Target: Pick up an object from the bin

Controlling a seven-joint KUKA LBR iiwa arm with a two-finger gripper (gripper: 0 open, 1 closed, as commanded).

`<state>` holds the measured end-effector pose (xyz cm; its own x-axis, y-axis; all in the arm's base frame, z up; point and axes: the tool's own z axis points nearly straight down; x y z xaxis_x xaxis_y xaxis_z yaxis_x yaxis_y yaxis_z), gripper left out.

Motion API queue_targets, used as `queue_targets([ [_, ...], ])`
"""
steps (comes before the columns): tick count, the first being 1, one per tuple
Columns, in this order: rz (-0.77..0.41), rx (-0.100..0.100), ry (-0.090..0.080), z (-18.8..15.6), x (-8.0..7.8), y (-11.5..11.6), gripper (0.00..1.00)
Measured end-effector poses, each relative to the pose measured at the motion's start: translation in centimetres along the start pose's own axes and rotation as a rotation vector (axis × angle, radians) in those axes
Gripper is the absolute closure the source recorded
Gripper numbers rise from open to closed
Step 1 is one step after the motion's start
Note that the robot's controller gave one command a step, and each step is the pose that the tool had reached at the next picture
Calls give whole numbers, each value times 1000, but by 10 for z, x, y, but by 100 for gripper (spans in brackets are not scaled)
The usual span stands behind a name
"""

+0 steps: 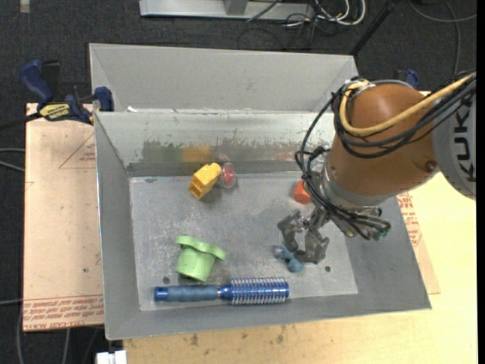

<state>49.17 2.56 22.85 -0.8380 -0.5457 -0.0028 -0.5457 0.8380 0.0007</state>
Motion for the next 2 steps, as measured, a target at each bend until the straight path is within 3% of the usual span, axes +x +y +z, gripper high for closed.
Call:
queue_targets([
  [1, 400, -1, 6, 82, 7, -2, 100],
  [2, 398, 0, 4, 81, 7, -3, 0],
])
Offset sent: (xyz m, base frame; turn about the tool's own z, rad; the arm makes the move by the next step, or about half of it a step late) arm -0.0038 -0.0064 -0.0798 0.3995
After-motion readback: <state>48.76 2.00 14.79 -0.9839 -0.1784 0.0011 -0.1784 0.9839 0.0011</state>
